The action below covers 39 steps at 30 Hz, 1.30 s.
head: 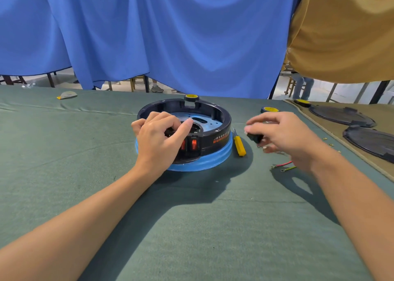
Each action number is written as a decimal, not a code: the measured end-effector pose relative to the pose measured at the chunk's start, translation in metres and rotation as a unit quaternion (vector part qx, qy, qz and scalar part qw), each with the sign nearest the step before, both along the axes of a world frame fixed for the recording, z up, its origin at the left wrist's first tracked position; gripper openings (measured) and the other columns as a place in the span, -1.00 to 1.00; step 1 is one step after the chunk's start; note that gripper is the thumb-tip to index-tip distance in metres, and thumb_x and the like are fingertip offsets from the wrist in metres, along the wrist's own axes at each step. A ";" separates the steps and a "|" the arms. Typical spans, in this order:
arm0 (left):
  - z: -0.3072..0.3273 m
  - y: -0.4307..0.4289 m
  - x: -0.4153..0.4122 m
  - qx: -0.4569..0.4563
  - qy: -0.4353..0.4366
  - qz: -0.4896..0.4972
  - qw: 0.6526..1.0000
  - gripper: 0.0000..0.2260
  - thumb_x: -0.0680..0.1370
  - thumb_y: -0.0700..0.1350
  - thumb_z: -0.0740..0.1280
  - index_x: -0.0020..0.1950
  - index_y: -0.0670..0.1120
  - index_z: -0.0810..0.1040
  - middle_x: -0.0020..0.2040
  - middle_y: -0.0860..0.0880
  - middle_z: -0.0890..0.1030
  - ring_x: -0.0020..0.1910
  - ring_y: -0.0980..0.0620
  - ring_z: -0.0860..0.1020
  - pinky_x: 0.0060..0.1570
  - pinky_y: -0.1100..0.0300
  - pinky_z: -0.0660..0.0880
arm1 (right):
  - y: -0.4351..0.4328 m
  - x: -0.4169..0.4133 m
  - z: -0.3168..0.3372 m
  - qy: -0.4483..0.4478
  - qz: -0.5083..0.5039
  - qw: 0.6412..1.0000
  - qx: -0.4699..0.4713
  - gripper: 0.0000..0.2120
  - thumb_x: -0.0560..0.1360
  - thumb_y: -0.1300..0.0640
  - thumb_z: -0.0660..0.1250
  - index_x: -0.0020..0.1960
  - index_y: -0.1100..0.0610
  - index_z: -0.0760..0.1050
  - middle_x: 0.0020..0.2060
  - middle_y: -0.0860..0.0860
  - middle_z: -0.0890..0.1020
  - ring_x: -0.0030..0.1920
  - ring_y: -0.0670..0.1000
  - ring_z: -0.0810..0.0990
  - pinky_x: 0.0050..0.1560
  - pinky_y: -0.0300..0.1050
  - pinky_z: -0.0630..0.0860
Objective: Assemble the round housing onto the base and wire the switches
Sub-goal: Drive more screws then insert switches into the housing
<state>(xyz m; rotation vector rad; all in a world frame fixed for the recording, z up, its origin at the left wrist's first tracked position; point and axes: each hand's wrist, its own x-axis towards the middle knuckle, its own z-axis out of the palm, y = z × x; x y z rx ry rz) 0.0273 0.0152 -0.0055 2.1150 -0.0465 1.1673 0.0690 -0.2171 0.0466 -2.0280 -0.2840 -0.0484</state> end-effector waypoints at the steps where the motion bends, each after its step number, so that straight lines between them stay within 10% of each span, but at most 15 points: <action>1: 0.000 0.001 0.000 -0.005 0.002 -0.006 1.000 -0.63 0.51 0.09 0.31 -0.41 -0.10 0.47 -0.28 0.03 0.61 -0.07 0.07 0.52 0.10 0.14 0.12 | 0.002 -0.002 0.001 0.050 0.026 0.995 0.084 -0.86 0.44 0.07 0.45 -0.08 0.13 0.65 -0.27 0.00 0.65 -0.31 -0.02 0.57 -0.31 -0.17 0.53; 9: -0.004 -0.004 -0.005 0.199 -0.077 0.125 0.969 -0.68 0.59 -0.05 0.30 -0.33 -0.13 0.54 -0.26 0.01 0.62 -0.19 -0.06 0.55 0.01 0.05 0.23 | 0.016 -0.008 -0.011 0.203 0.098 0.920 0.321 -0.75 0.39 0.29 0.44 0.06 0.26 0.61 -0.19 0.11 0.63 -0.30 -0.01 0.56 -0.35 -0.30 0.58; 14: -0.010 -0.018 -0.005 0.289 -0.091 0.110 0.947 -0.76 0.60 -0.05 0.29 -0.20 -0.11 0.59 -0.22 0.02 0.63 -0.18 -0.07 0.57 0.01 0.04 0.30 | 0.025 -0.010 -0.019 -0.044 0.026 0.988 0.145 -0.56 0.32 0.36 0.53 0.15 0.13 0.55 0.01 0.01 0.57 -0.25 -0.08 0.65 -0.23 -0.22 0.62; 19: -0.008 -0.016 -0.001 0.288 -0.086 0.078 0.951 -0.73 0.60 -0.01 0.30 -0.22 -0.09 0.65 -0.27 0.05 0.65 -0.19 -0.02 0.60 0.07 0.05 0.30 | 0.027 -0.010 -0.025 -0.253 -0.032 0.963 -0.092 -0.60 0.30 0.09 0.58 0.07 -0.05 0.53 -0.21 -0.24 0.57 -0.19 -0.14 0.56 -0.18 -0.50 0.38; 27: 0.013 0.020 0.002 0.060 0.025 -0.029 0.997 -0.63 0.55 0.08 0.29 -0.37 -0.05 0.66 -0.23 -0.01 0.64 -0.06 0.23 0.49 0.15 0.18 0.23 | 0.030 -0.008 -0.028 -0.260 -0.035 0.961 -0.086 -0.63 0.35 0.02 0.53 0.14 -0.03 0.59 -0.20 -0.17 0.62 -0.18 -0.13 0.57 -0.10 -0.29 0.44; 33: 0.006 -0.022 -0.005 0.310 0.026 0.132 0.941 -0.60 0.62 0.10 0.15 -0.24 -0.06 0.62 -0.28 0.04 0.66 -0.17 -0.05 0.58 0.00 0.03 0.30 | 0.033 -0.004 -0.031 -0.282 -0.061 0.956 -0.060 -0.66 0.37 0.02 0.52 0.12 -0.03 0.58 -0.31 -0.29 0.52 -0.25 -0.32 0.50 -0.21 -0.57 0.31; 39: 0.000 -0.032 0.000 0.343 0.006 0.112 0.933 -0.61 0.62 0.13 0.12 -0.12 0.03 0.69 -0.30 0.07 0.67 -0.24 0.03 0.60 0.01 0.06 0.27 | 0.034 -0.003 -0.035 -0.266 -0.071 0.959 -0.061 -0.70 0.40 -0.06 0.49 0.10 -0.05 0.58 -0.30 -0.31 0.52 -0.22 -0.27 0.51 -0.11 -0.31 0.40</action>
